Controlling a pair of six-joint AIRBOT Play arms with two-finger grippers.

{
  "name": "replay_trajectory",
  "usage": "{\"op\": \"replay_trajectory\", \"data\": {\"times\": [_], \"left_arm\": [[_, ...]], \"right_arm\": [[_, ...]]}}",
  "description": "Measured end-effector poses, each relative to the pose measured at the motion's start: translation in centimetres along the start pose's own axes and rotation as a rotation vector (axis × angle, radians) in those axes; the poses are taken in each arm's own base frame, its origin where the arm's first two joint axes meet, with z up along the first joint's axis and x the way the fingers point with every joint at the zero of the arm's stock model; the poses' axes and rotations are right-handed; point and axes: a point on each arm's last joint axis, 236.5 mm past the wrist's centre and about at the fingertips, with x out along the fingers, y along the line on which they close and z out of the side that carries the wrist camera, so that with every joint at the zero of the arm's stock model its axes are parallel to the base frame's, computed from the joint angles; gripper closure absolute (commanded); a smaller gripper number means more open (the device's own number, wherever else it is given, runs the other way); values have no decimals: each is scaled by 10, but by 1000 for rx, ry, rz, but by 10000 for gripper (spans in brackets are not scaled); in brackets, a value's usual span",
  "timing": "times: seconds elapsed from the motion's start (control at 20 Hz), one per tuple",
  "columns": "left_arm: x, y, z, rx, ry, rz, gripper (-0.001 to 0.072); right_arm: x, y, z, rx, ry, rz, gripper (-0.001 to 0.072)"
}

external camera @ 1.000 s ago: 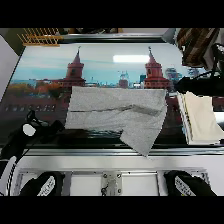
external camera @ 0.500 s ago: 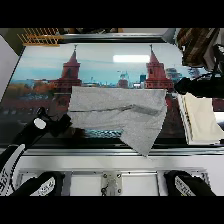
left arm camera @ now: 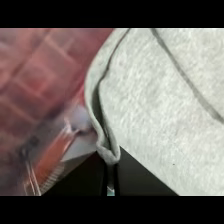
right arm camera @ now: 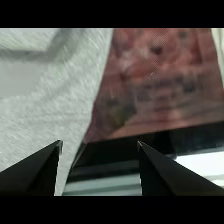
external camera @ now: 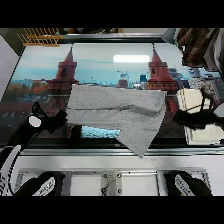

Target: Fold the clothes and pants, and hang the long-sleeved shirts on hangers.

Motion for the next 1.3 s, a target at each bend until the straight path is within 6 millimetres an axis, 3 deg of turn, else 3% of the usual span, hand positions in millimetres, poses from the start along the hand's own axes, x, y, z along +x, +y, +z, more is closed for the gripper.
{"op": "replay_trajectory", "data": {"times": [0.15, 0.3, 0.45, 0.65, 0.7, 0.8, 0.85, 0.9, 1.05, 1.3], "left_arm": [[-11, 2, -5, 22, -23, -17, 697], [-16, 2, -7, 33, -37, -27, 697], [-18, 2, -7, 38, -44, -32, 697], [-19, 1, -7, 42, -48, -35, 697], [-19, 1, -7, 43, -49, -35, 697], [-19, 2, -7, 43, -49, -35, 697], [-19, 2, -7, 44, -49, -34, 697], [-20, 2, -7, 44, -49, -34, 698], [-22, 2, -6, 54, -41, -30, 697], [-52, 9, -6, 184, 3, 34, 697]], "right_arm": [[47, -1, -48, 99, 106, 58, 203], [77, 16, -80, 128, 152, 121, 203], [94, 33, -97, 97, 167, 151, 203], [108, 54, -106, 83, 173, 189, 205], [111, 58, -106, 85, 173, 198, 243], [115, 62, -106, 72, 164, 205, 588], [117, 62, -106, 58, 159, 204, 662], [117, 64, -104, 43, 152, 209, 692], [110, 70, -97, -20, 132, 218, 692], [65, 65, -91, -254, 133, 147, 693]]}}
